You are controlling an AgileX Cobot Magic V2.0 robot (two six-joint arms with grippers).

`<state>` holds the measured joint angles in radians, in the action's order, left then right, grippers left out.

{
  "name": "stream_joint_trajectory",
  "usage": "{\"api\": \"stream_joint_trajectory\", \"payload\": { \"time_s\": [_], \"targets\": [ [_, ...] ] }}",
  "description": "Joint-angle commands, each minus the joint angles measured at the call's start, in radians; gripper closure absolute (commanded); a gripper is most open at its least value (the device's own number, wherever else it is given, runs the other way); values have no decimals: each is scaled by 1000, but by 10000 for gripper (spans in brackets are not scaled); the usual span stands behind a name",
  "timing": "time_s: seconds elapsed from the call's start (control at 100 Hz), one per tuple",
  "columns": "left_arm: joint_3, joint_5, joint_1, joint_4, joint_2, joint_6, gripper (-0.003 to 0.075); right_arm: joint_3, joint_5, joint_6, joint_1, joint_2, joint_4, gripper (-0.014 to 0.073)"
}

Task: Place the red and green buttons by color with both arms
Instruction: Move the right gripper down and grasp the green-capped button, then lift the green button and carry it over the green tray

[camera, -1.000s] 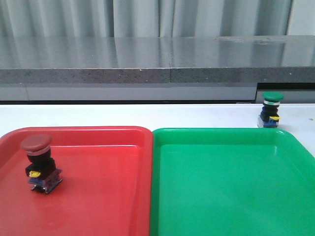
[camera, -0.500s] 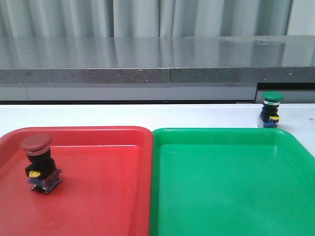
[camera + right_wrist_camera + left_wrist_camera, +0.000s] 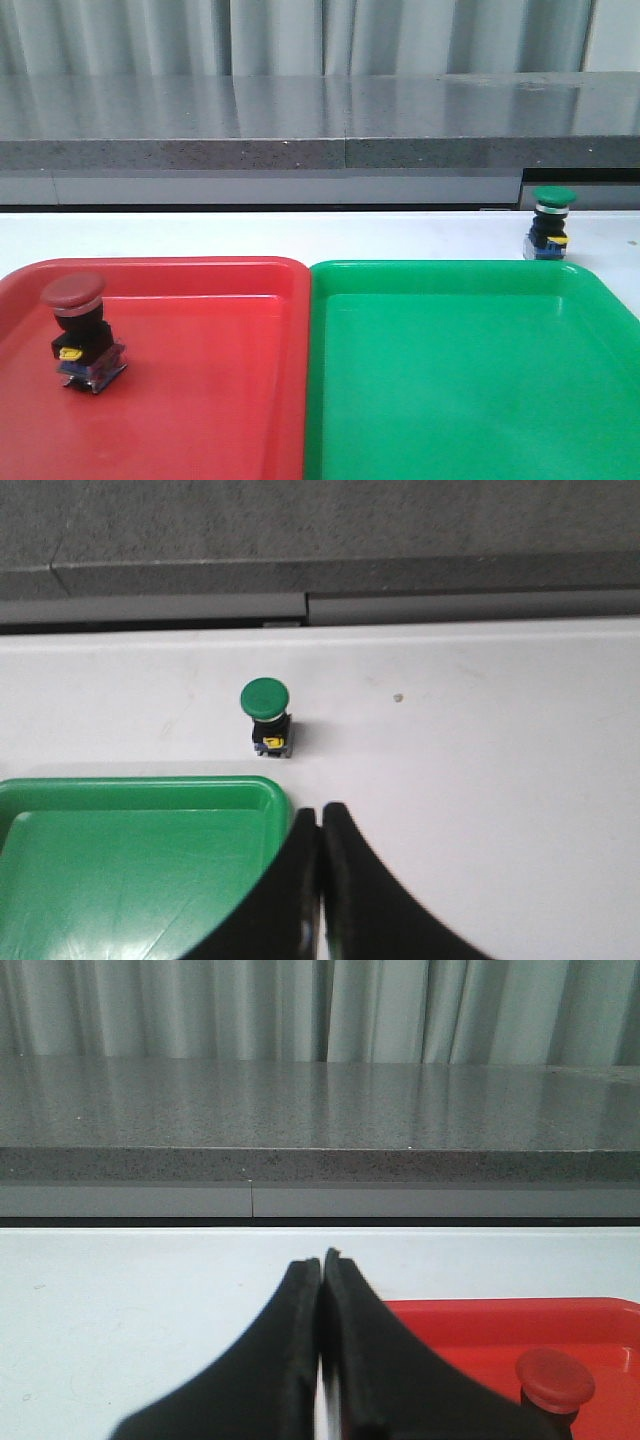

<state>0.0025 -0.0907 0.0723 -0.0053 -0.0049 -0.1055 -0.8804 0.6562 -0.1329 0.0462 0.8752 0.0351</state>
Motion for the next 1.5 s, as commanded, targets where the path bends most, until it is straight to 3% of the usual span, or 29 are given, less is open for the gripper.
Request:
{"api": "stream_joint_trajectory", "payload": {
  "time_s": [0.0, 0.2, 0.27, 0.34, 0.65, 0.86, 1.14, 1.49],
  "targets": [
    [10, 83, -3, -9, -30, 2, 741, -106, -22, 5, 30, 127, 2, 529],
    [10, 83, -3, -9, -30, 2, 741, -284, 67, 5, 49, 426, -35, 106],
    [10, 83, -3, -9, -30, 2, 741, -355, 114, 5, 49, 536, -35, 4],
    [10, 83, -3, -9, -30, 2, 741, -433, 162, 5, 49, 646, -35, -37],
    [10, 83, -3, -9, -30, 2, 741, -850, 404, 5, 49, 1094, -63, -35],
    [10, 83, -3, -9, -30, 2, 741, -1073, 511, 5, 49, 1245, -80, -17],
    [10, 83, -3, -9, -30, 2, 741, -1097, 579, 5, 49, 1254, -86, 285],
    [10, 83, -3, -9, -30, 2, 741, -1116, 603, 6, 49, 1237, -97, 292]
  ]
}}
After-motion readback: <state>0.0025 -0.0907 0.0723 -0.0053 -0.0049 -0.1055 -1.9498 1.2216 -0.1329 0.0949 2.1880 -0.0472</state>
